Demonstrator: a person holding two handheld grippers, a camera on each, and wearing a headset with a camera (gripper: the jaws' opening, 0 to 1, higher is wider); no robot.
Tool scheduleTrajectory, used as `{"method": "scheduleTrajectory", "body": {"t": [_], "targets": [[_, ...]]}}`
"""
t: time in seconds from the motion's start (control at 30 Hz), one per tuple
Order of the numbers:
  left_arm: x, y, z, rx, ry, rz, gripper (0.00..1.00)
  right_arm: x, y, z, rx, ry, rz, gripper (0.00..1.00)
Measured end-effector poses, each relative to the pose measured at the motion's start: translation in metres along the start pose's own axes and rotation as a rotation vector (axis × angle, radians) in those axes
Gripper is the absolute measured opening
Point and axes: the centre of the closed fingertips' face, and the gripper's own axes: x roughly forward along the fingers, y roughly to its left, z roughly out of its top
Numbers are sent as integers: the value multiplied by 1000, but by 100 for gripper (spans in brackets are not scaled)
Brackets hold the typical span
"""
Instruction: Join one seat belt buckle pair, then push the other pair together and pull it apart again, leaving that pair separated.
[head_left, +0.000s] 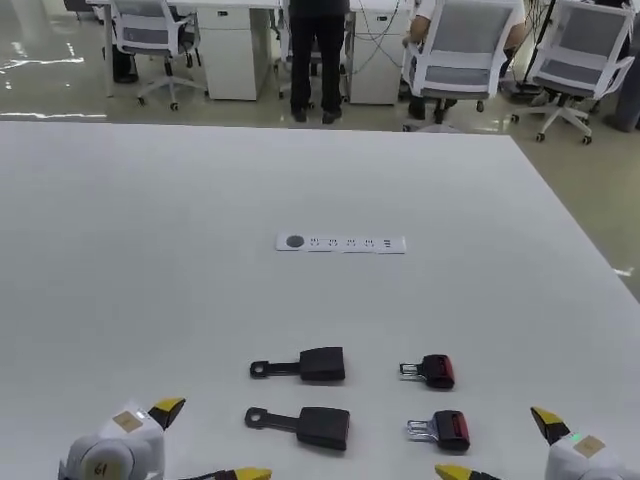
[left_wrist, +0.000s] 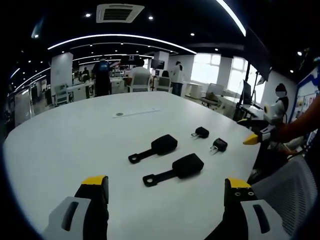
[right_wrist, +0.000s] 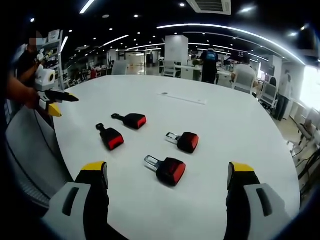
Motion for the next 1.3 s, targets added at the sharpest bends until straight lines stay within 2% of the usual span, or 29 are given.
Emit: {"method": "scheduleTrajectory", "body": {"t": [0.23, 0.53, 0.83, 1.03, 1.2, 1.3], "targets": [[9, -1, 1, 11, 16, -12, 98, 9, 1, 1, -13, 14, 19, 99], [22, -3, -6, 42, 61, -47, 97, 21, -1, -1, -25, 33, 36, 98], [36, -2, -12, 82, 103, -83, 96, 30, 8, -6, -48, 78, 86, 95], [43, -5, -10, 105, 123, -108, 93, 40, 10, -8, -61, 93, 119, 92], [50, -14, -10, 132, 155, -154, 91, 48, 15, -9, -75, 106, 157, 90], [52, -13, -12, 143, 169, -168, 88, 51, 18, -11, -99, 123, 179, 89]]}}
